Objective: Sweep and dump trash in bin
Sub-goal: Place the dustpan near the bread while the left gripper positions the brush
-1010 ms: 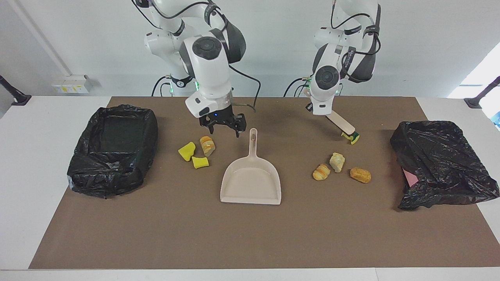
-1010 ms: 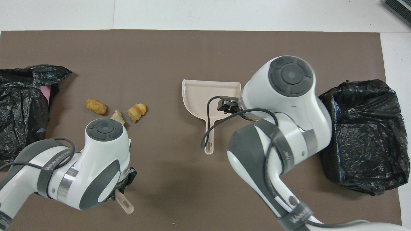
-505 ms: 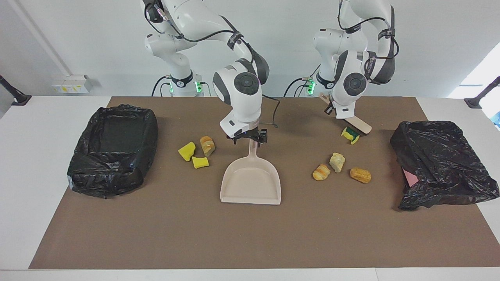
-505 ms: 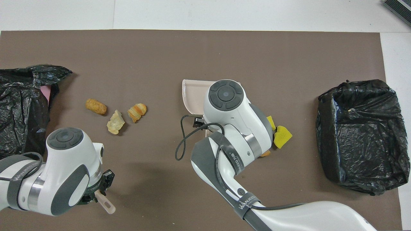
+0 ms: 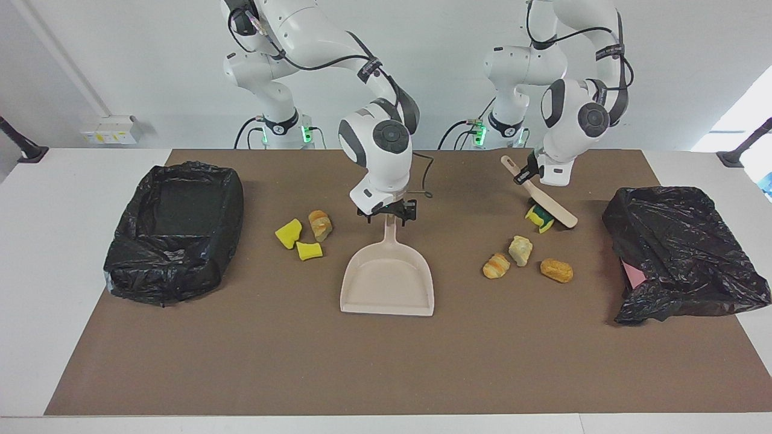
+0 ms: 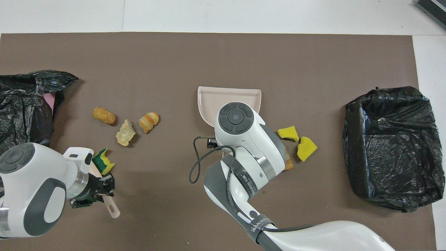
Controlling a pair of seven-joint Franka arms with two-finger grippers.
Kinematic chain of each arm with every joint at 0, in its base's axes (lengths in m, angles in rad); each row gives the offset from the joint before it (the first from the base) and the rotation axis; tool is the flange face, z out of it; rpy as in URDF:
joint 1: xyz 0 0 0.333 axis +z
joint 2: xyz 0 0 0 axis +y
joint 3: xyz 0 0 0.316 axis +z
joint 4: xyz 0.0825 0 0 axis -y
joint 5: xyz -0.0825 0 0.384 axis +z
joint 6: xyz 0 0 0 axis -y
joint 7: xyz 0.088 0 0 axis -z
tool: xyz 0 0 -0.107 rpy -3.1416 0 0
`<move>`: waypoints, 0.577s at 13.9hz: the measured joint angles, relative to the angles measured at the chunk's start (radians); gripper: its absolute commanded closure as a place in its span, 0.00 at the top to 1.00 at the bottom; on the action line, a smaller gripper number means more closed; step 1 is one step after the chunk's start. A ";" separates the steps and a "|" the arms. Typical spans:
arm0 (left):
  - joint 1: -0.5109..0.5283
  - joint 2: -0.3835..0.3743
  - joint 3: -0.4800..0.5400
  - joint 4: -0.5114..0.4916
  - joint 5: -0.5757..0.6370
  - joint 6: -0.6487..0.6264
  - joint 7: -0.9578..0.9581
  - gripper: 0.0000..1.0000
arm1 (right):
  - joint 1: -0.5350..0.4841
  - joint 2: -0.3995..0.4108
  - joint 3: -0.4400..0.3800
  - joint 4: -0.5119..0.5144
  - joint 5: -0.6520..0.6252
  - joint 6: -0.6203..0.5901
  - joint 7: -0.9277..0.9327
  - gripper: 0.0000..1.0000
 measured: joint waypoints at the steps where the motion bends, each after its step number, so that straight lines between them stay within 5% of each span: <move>1: 0.005 0.003 0.000 0.000 -0.014 0.021 0.054 0.00 | 0.001 0.000 0.000 -0.001 0.000 0.000 -0.007 0.00; 6: -0.028 0.016 -0.018 0.000 -0.042 0.085 0.294 0.00 | 0.001 -0.002 -0.001 -0.001 0.000 0.003 -0.032 0.00; 8: -0.082 0.020 -0.023 0.000 -0.046 0.097 0.364 0.00 | -0.008 -0.007 -0.004 0.000 0.000 0.005 -0.214 0.00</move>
